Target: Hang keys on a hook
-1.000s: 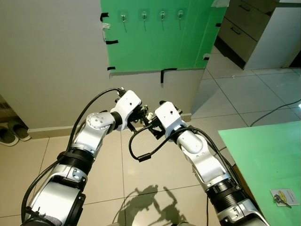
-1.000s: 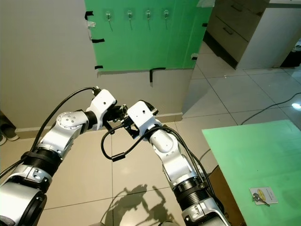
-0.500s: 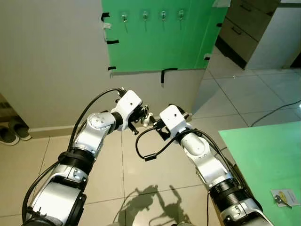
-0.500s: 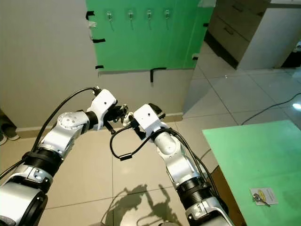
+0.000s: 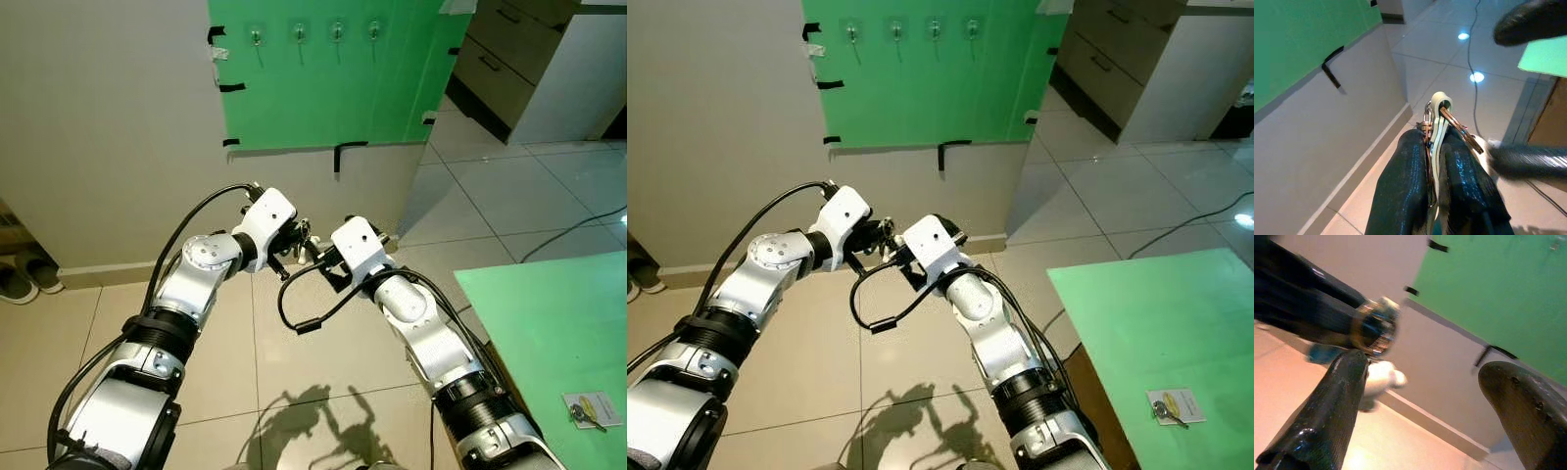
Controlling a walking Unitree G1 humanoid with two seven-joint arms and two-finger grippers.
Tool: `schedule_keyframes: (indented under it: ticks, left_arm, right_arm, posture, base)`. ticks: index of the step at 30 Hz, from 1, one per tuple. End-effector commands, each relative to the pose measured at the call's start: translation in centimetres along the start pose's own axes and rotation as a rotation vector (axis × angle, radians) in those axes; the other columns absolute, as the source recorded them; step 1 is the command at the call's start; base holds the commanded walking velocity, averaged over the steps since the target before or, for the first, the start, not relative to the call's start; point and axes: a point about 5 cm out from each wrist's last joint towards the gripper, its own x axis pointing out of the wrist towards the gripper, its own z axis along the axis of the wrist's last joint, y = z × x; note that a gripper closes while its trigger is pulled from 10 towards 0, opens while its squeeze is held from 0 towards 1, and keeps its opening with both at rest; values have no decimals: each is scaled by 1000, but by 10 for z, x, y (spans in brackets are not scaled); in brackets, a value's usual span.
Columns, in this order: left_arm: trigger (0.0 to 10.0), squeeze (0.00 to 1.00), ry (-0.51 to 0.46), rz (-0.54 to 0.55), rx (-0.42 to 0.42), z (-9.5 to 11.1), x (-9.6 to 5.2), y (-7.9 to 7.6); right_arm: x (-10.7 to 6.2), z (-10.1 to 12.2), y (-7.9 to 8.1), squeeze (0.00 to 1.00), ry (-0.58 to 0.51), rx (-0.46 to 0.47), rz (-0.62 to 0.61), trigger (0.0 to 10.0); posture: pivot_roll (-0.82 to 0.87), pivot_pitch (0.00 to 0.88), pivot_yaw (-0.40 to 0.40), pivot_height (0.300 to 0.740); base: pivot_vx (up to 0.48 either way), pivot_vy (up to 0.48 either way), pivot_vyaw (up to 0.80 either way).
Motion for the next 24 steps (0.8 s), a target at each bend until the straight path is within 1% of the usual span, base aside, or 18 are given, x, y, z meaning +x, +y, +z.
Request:
schedule_keyframes:
  ticks: [1,4,10,17,22,24]
  left_arm:
    - [10000,0,6,47,-12,5,2,6]
    - [10000,0,13,81,-33,6,3,9]
    - [10000,0,11,80,-42,7,5,8]
    - [10000,0,1,68,-58,9,7,5]
    - [10000,0,-11,62,-34,11,3,8]
    - [10000,0,-17,53,-11,13,0,12]
  right_arm:
    - [-2,2,5,0,-9,15,31,10000]
    - [-3,4,8,0,-16,26,50,10000]
    - [0,8,9,0,-34,46,58,10000]
    - [5,9,10,0,-37,35,59,10000]
    - [3,5,9,0,-21,60,113,10000]
    - [1,1,5,0,-3,59,138,10000]
  posture:
    - [-85,0,17,740]
    - [-87,0,17,740]
    - [-89,0,20,740]
    - [-85,0,19,740]
    - [-77,0,17,740]
    - [-76,0,16,740]
  base:
    - [0,0,0]
    - [0,0,0]
    - [0,0,0]
    - [0,0,0]
    - [0,0,0]
    - [0,0,0]
